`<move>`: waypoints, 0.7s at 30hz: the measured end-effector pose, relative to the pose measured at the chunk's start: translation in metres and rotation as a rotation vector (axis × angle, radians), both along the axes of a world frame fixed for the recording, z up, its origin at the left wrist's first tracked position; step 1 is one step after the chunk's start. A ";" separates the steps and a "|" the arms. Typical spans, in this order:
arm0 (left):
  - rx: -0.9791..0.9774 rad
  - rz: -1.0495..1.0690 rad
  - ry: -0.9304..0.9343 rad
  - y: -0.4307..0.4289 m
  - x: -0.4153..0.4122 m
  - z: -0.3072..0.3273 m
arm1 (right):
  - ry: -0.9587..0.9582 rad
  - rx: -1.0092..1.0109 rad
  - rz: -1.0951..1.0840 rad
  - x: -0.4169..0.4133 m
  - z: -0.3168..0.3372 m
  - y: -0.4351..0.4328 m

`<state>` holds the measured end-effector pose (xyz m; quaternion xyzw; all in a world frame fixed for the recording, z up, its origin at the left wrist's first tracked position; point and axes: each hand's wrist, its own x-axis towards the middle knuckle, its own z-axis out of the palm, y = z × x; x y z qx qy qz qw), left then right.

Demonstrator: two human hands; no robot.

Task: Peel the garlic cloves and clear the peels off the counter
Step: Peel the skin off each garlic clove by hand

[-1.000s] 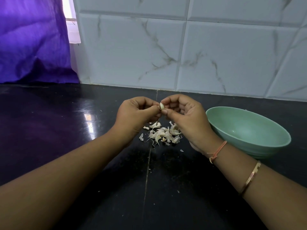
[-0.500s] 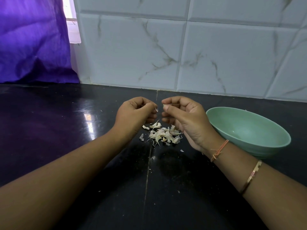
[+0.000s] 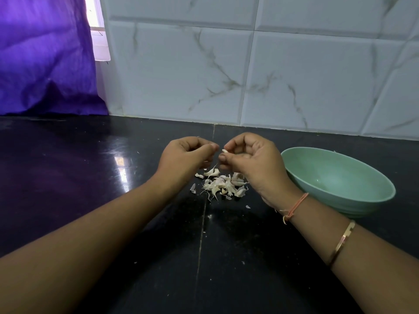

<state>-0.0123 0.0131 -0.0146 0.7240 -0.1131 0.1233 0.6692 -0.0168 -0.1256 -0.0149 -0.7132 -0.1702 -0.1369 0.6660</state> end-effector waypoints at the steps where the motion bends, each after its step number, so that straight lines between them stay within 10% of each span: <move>1: -0.002 -0.026 -0.006 0.000 0.000 0.000 | -0.022 -0.022 -0.005 0.000 -0.001 0.000; 13: -0.156 -0.210 0.150 0.001 0.001 0.001 | -0.363 -0.523 -0.222 -0.004 0.001 0.000; 21: -0.213 -0.208 0.211 -0.002 0.002 0.002 | -0.311 -0.399 -0.201 -0.002 0.000 -0.001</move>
